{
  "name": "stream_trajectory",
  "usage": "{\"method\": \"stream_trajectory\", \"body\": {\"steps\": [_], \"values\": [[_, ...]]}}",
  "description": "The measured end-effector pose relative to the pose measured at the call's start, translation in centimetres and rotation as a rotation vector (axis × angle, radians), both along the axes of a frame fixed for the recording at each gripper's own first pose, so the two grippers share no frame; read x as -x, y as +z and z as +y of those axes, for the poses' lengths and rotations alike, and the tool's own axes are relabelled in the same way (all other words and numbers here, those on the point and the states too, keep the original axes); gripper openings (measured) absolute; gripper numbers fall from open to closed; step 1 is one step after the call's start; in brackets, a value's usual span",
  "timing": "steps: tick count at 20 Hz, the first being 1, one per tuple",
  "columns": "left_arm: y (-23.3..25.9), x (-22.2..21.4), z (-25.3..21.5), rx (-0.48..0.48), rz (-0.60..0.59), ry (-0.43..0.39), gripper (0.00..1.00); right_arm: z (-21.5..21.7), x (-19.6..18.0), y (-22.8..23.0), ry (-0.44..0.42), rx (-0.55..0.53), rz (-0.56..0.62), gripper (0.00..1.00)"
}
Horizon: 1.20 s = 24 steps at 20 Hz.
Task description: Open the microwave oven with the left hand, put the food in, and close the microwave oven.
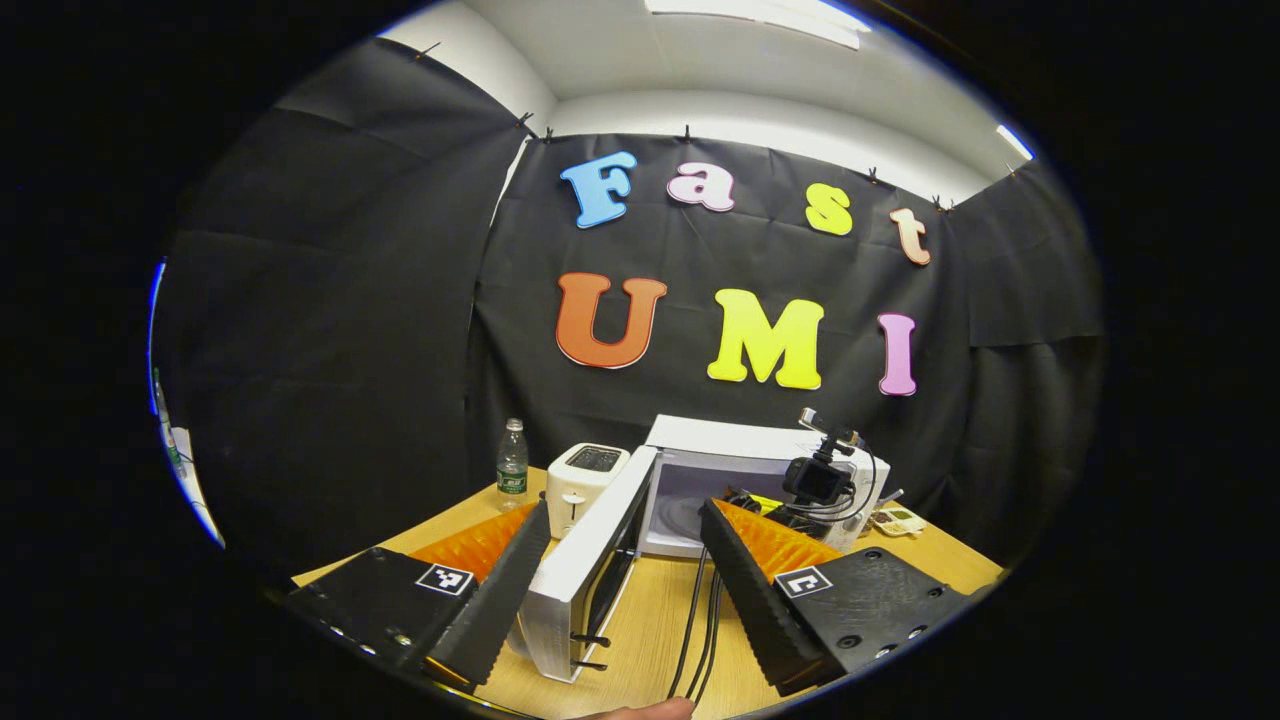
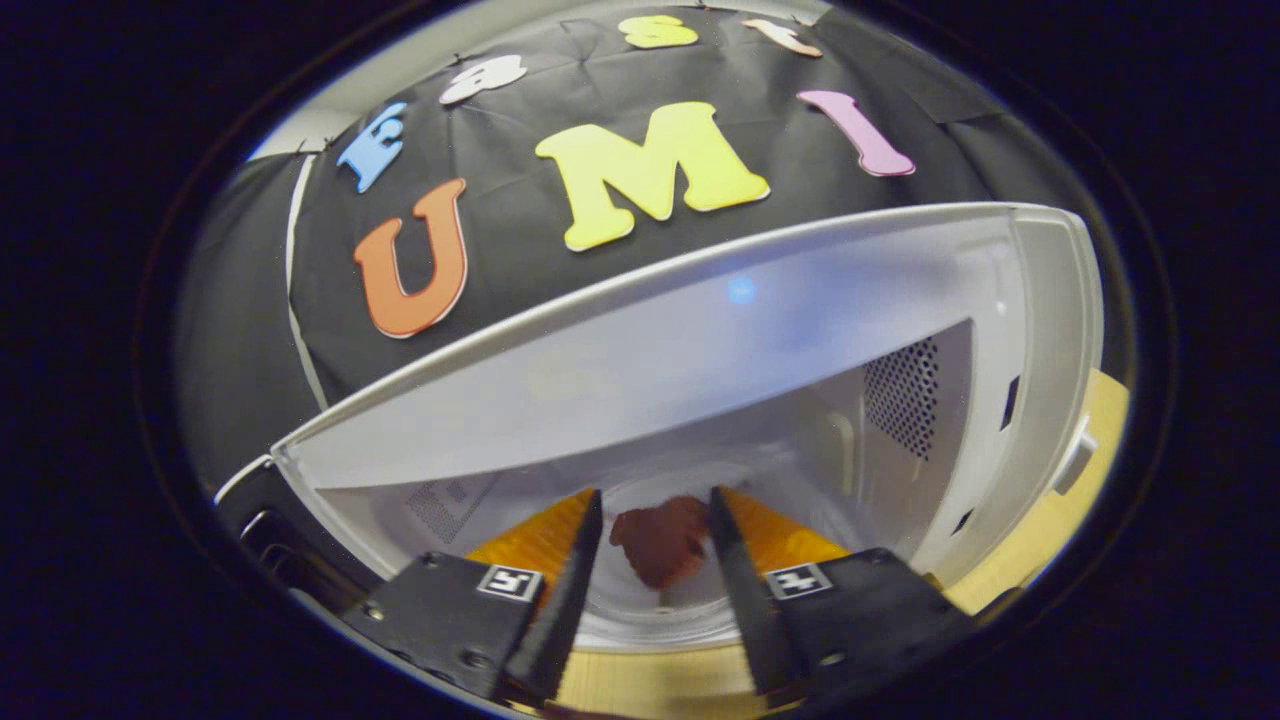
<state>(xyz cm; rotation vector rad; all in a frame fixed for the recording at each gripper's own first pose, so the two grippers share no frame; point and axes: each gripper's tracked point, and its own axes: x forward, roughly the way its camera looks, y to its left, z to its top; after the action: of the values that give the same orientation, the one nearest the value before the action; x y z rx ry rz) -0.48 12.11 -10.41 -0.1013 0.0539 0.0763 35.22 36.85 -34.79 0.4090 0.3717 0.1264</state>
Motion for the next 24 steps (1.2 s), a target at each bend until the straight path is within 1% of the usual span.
{"method": "stream_trajectory", "body": {"steps": [1, 2, 6, 7, 8, 9, 12, 14, 15, 16, 17, 18, 19, 21, 22, 23, 24], "values": [[0.1, 0.2, 0.1, 0.003, 0.001, -0.002, 0.93, 0.2, 0.4, 0.0, -0.002, -0.035, 0.000, 0.88], [0.2, 0.4, 0.1, 0.005, 0.000, -0.001, 0.94, 0.0, 0.7, 0.0, -0.012, -0.065, 0.007, 1.00], [0.5, 0.8, 0.5, 0.006, -0.001, 0.012, 0.93, -0.8, 2.3, 0.0, -0.062, -0.186, 0.024, 1.00], [0.6, 1.1, 0.6, 0.004, -0.004, 0.016, 0.93, -1.0, 2.7, 0.1, -0.066, -0.212, 0.028, 0.90], [0.7, 1.3, 0.6, 0.001, -0.007, 0.018, 0.93, -1.1, 3.3, 0.0, -0.066, -0.225, 0.033, 0.89], [0.7, 1.4, 0.8, -0.006, -0.011, 0.020, 0.93, -1.2, 3.7, 0.2, -0.064, -0.240, 0.032, 1.00], [0.9, 1.8, 2.3, -0.046, -0.026, 0.048, 0.93, -1.4, 5.5, 0.8, -0.055, -0.268, 0.027, 1.00], [0.8, 1.9, 3.5, -0.074, -0.026, 0.071, 0.93, -1.9, 7.5, 1.4, -0.044, -0.270, 0.013, 1.00], [0.5, 2.1, 4.0, -0.077, -0.019, 0.072, 0.93, -2.2, 8.6, 1.9, -0.033, -0.268, 0.004, 0.89], [0.1, 2.1, 4.3, -0.075, -0.013, 0.068, 0.94, -2.5, 10.0, 2.3, -0.019, -0.260, -0.005, 1.00], [-0.1, 2.3, 4.8, -0.070, -0.006, 0.067, 0.94, -3.0, 11.2, 2.8, -0.008, -0.238, -0.015, 1.00], [-0.2, 2.4, 5.2, -0.068, -0.008, 0.067, 0.81, -3.8, 12.4, 3.3, -0.003, -0.201, -0.026, 1.00], [-0.3, 2.6, 5.7, -0.068, -0.009, 0.074, 0.93, -4.7, 13.7, 3.8, -0.002, -0.157, -0.033, 1.00], [-0.7, 3.0, 6.2, -0.076, -0.001, 0.079, 0.93, -6.2, 16.5, 5.1, 0.023, -0.118, -0.048, 1.00], [-0.8, 3.4, 6.5, -0.089, 0.001, 0.094, 0.92, -7.1, 17.9, 5.8, 0.032, -0.113, -0.057, 0.89], [-0.7, 3.7, 6.8, -0.106, -0.002, 0.104, 0.88, -7.9, 19.4, 6.6, 0.045, -0.104, -0.063, 0.89], [-0.5, 3.9, 6.6, -0.127, -0.009, 0.100, 0.71, -8.9, 20.7, 7.5, 0.051, -0.105, -0.079, 1.00]]}}
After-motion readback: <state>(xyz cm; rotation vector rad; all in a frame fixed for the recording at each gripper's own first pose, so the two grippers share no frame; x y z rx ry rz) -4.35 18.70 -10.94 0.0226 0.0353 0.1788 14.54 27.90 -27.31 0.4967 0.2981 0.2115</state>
